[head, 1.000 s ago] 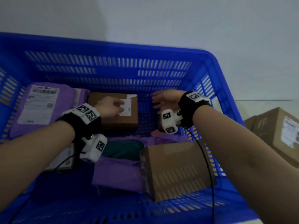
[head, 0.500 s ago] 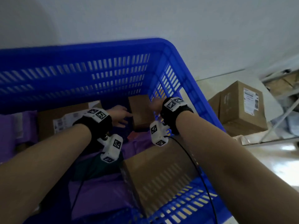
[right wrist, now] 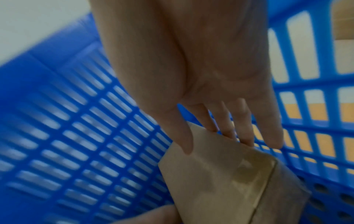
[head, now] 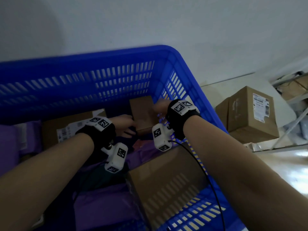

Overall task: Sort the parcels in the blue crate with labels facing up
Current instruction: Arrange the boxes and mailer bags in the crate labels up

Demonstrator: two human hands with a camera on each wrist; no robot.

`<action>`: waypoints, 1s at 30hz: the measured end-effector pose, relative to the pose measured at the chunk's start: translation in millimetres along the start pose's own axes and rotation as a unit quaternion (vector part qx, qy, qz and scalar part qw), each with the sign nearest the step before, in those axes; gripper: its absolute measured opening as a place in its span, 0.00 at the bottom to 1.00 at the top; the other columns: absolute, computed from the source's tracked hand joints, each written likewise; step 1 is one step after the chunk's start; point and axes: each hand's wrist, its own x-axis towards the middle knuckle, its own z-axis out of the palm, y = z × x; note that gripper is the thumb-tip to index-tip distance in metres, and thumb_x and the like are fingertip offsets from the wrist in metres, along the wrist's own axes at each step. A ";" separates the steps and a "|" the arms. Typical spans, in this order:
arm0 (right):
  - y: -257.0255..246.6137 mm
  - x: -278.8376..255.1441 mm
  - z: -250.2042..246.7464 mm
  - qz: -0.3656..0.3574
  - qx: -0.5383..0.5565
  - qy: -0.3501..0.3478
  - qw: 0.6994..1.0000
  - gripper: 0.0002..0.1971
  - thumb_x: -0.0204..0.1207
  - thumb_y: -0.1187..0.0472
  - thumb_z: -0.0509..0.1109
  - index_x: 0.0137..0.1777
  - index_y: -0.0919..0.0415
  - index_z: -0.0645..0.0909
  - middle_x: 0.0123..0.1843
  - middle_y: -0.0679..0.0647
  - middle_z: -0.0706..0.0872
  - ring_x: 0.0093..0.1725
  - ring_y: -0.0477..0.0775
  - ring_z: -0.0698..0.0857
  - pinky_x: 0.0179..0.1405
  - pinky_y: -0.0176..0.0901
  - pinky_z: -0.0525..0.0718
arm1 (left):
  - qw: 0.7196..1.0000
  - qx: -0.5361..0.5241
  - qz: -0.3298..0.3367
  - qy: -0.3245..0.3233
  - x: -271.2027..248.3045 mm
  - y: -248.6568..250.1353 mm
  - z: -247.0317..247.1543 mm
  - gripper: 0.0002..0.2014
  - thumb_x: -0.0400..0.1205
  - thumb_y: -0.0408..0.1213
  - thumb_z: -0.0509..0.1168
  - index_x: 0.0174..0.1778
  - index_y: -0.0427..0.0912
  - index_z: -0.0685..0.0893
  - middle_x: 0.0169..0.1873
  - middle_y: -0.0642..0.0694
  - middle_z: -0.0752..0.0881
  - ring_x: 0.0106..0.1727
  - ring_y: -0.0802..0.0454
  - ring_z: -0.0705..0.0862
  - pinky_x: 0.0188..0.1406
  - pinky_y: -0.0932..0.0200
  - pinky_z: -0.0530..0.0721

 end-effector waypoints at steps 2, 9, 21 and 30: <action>-9.0 -12.8 -6.0 -0.010 0.015 -0.010 1.000 0.22 0.82 0.60 0.64 0.71 0.71 0.73 0.67 0.64 0.80 0.66 0.62 0.81 0.67 0.52 0.80 | 1.000 -0.021 0.021 0.005 -17.9 1.2 -1.3 0.25 0.86 0.32 0.58 0.80 0.42 0.62 0.76 0.44 0.70 0.63 0.43 0.78 0.66 0.47 0.78; -19.8 -66.6 -19.6 -0.042 0.088 0.041 0.994 0.16 0.79 0.56 0.67 0.60 0.67 0.75 0.67 0.63 0.79 0.63 0.63 0.82 0.61 0.60 0.84 | 0.992 -0.045 0.109 0.055 -66.2 -11.9 -2.0 0.31 0.84 0.47 0.61 0.82 0.53 0.57 0.80 0.45 0.65 0.70 0.37 0.75 0.64 0.44 0.79; -35.0 -121.5 25.6 -0.090 0.343 0.029 0.934 0.39 0.57 0.45 0.83 0.66 0.62 0.77 0.63 0.57 0.85 0.61 0.60 0.84 0.59 0.58 0.85 | 0.906 -0.045 0.358 0.220 -135.5 -38.8 -16.7 0.25 0.86 0.39 0.58 0.80 0.49 0.62 0.75 0.44 0.71 0.72 0.50 0.72 0.65 0.58 0.75; -52.7 -129.2 51.0 -0.168 0.378 -0.031 0.910 0.29 0.68 0.52 0.79 0.67 0.63 0.78 0.62 0.58 0.86 0.58 0.57 0.85 0.56 0.51 0.82 | 0.915 -0.107 0.312 0.231 -163.1 -58.0 -47.5 0.19 0.80 0.36 0.68 0.68 0.42 0.78 0.66 0.42 0.81 0.65 0.43 0.81 0.67 0.44 0.80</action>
